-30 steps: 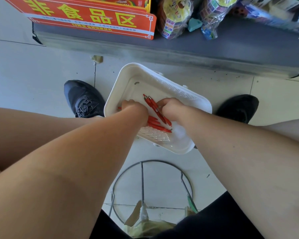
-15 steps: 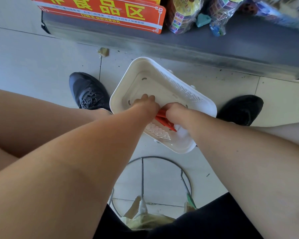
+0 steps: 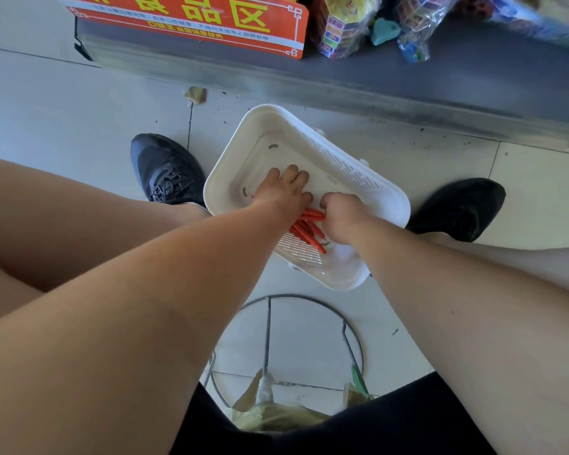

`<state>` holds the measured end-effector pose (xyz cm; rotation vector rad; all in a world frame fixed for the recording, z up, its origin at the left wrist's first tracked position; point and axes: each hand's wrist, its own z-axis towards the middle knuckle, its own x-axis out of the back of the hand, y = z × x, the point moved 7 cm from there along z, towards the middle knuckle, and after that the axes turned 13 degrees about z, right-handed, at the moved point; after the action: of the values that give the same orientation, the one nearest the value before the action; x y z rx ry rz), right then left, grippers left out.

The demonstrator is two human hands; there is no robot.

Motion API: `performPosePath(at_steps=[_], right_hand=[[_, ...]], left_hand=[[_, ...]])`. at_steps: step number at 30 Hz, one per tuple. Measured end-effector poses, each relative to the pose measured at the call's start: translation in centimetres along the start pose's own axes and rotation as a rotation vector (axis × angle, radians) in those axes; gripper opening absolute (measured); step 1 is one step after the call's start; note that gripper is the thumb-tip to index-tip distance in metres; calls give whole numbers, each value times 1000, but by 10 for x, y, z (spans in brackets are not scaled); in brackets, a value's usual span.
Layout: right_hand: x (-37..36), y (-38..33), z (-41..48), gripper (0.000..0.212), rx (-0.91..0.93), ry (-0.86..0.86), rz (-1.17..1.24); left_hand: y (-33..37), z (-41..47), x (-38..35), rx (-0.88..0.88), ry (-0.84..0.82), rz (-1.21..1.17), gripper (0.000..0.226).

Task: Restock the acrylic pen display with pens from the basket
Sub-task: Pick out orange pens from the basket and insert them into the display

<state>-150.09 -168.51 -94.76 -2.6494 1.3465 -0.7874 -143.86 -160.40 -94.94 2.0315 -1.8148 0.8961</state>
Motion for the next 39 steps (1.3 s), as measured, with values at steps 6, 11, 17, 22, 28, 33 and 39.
performPosePath(at_steps=[6, 11, 17, 22, 28, 33, 39], right_hand=[[-3, -3, 4, 22, 41, 1, 11], [-6, -6, 11, 13, 56, 1, 86], [-4, -6, 8, 33, 73, -22, 53], [-7, -3, 6, 37, 61, -47, 29], [-2, -6, 4, 42, 60, 10, 6], [3, -10, 4, 46, 93, 68, -28], [41, -29, 2, 41, 172, 310, 62]], left_hand=[[14, -5, 8, -55, 22, 33, 21], [22, -8, 8, -89, 36, 40, 29], [28, -10, -2, -119, 34, 53, 33], [33, -9, -6, -155, -15, 11, 27], [27, -7, 4, -107, -108, -268, 34], [25, -8, -5, -101, -64, -73, 25], [3, 1, 10, 23, 121, -121, 28]])
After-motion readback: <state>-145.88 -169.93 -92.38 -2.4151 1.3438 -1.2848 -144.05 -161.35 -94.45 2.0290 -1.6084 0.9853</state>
